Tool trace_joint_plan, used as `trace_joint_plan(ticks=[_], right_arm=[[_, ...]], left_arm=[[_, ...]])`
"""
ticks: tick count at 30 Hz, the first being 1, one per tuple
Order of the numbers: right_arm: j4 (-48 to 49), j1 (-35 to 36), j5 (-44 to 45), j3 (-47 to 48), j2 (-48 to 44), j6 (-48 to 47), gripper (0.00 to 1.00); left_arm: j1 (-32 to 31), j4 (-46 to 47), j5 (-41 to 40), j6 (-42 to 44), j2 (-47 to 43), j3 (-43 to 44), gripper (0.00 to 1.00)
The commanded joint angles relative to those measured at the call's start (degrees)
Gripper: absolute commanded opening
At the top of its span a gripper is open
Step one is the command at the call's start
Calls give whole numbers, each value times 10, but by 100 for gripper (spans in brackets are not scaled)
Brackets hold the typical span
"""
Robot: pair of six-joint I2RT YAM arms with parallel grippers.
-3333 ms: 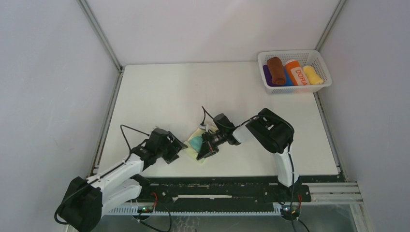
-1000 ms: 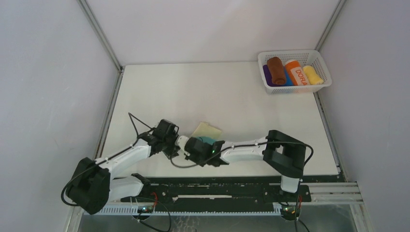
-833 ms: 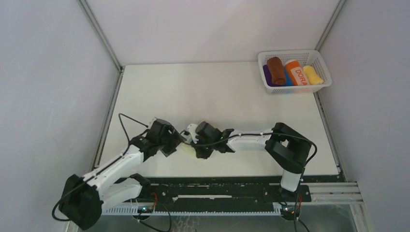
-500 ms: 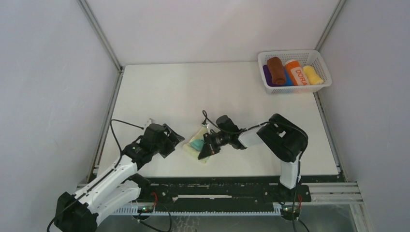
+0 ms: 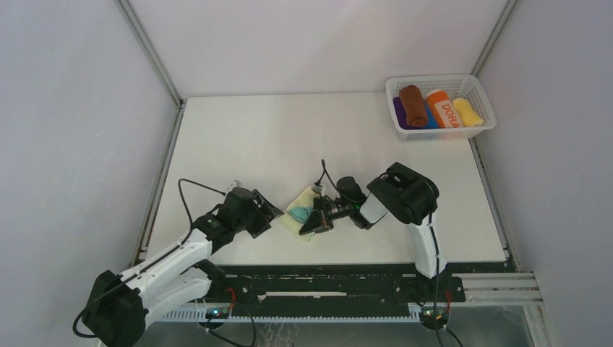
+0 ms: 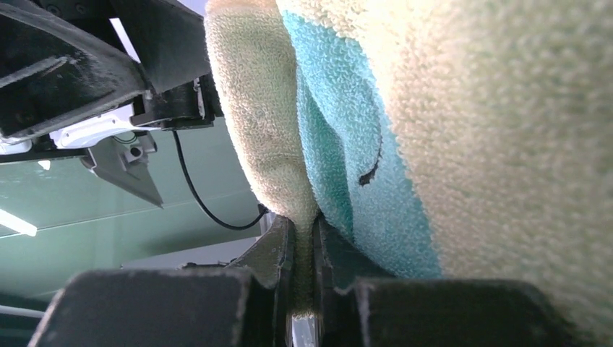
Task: Roll the towels
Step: Roll the towel at the center of the board.
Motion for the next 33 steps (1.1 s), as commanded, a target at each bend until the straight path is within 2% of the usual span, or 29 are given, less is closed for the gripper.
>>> trace_joint_plan(ticks=[1,8,15,18,23,26,29,33], right_arm=[[30,-13,-3,-5,24,38,0],[23,-14,0,-5,31,39,0],[-43,-13,13,-4,0,-13,1],[-116,-9,31,-3,-43,-78,11],[-365,14,126,46,-148,-237,31],[-471,32,198,71,-200,-302,41],[-563,60,294,97,-247,-361,55],[-659,120,467,126,-303,-429,59]], left_arm=[[-8,58,9,-6,34,-4,66],[-15,103,11,0,115,14,50],[-29,109,7,6,188,32,45],[-31,100,9,4,211,34,41],[-32,84,6,3,234,33,39],[-32,72,5,4,243,36,39],[-32,67,5,7,250,40,39],[-32,62,8,11,257,48,39]])
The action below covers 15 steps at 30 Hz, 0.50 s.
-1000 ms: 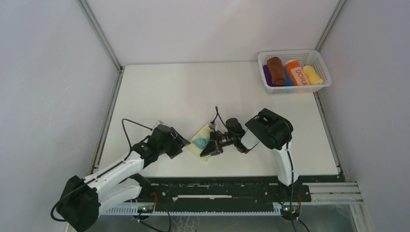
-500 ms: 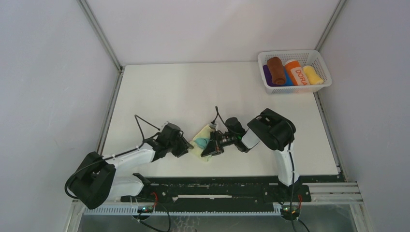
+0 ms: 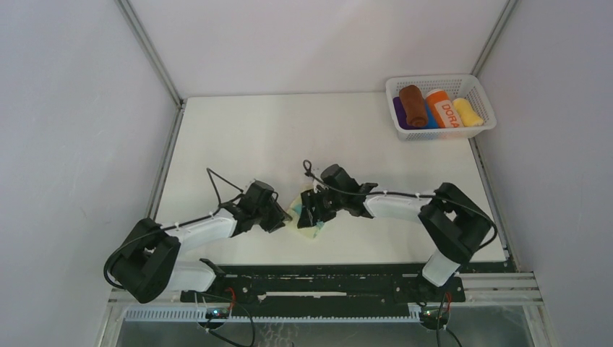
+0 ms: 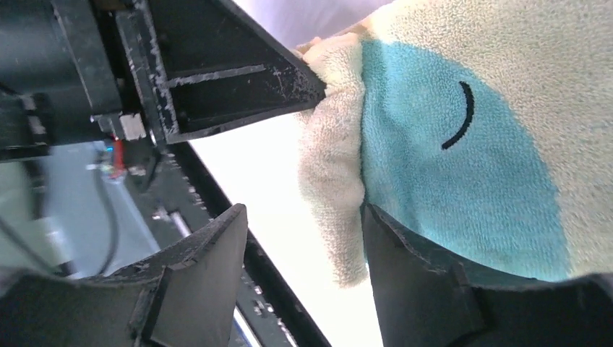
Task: Roll the towels
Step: Roll the towel at the center of the board.
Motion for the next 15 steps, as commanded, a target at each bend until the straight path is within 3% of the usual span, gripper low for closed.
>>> trace_joint_plan(ticks=[1,6,15], right_arm=[[-157,67,243,37,-68,-131,60],[-158,165,404,42,-110,-223,53],[-127,261,511,52,-60,-305,50]], left_arm=[[-4,-50,-7,14,21,11,39],[-4,-54,-8,15,20,14,39],[-4,-56,-4,14,21,18,39]])
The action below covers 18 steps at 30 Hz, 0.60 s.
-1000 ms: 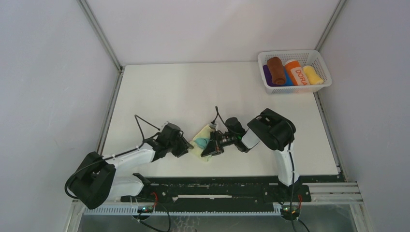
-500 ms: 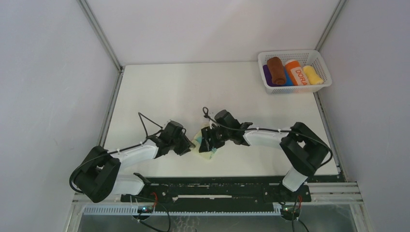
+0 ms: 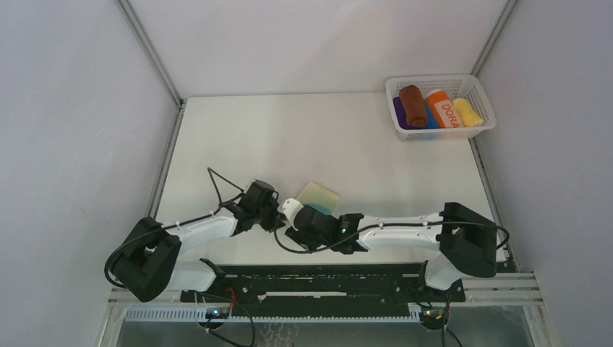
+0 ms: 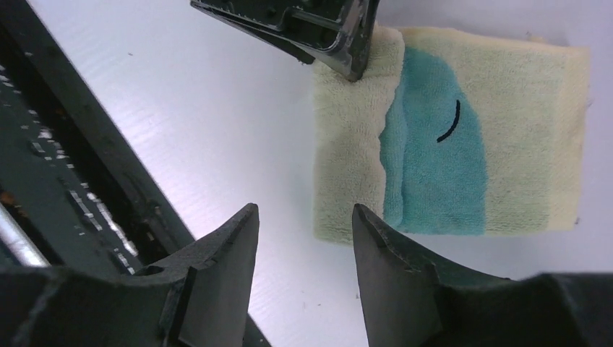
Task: Roll the towels
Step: Roll the towel at the center of the board.
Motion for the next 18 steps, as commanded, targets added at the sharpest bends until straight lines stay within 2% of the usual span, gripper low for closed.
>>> trace_joint_plan(ticks=[1,9,11,15,18], right_arm=[[9,18,92,29,39,-54,50],[-9,36,145,46,118,-63,50],[-21,37,153,50,132,-62,47],[-41,35,143,57,150,-57,31],[-53,27,80,68,152,-49,14]], left_arm=[[-4,-51,-9,15,14,11,39],[-4,-55,-10,15,11,12,39],[-4,-60,-13,17,9,14,39],[-4,-76,-23,18,-1,16,40],[-4,-93,-35,15,-22,15,42]])
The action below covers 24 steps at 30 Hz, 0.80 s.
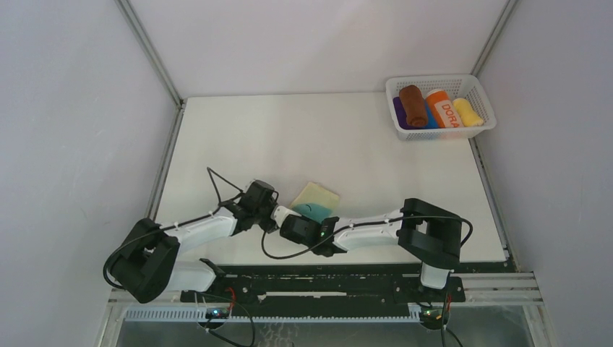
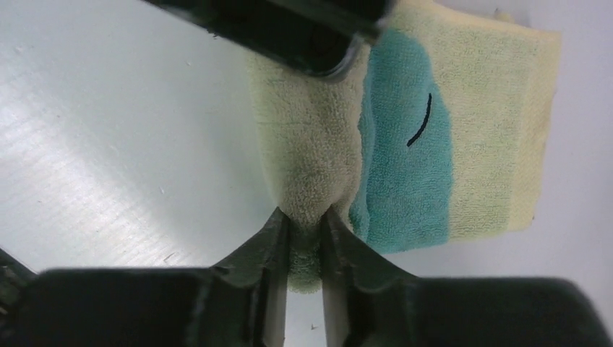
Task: Roll the towels
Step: Roll the towel at the center of the board.
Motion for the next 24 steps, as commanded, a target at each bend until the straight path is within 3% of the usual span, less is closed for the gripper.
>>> trace_joint_plan(ticks=[1,4,8,12,18,24], right_arm=[[-34,-12,-96,19,10,18,10],[-34,-40,-203,30,2,44,0],[-21,-94,-349,34,-5,85,0],[34,-153,-509,15,-4,147,0],[239,-248,-732,-67,26,315,0],[510,-324,-822,-149,94,503,0]], left_arm=[[-3,-79,-37,12,-31,6,44],[-3,-94,-56,6,-76,-4,55],[-2,-104,-86,-4,-168,-28,66],[-2,-124,-106,-8,-253,-45,71],[-2,-129,-87,-5,-313,-62,73],[-3,-75,-43,4,-281,-67,73]])
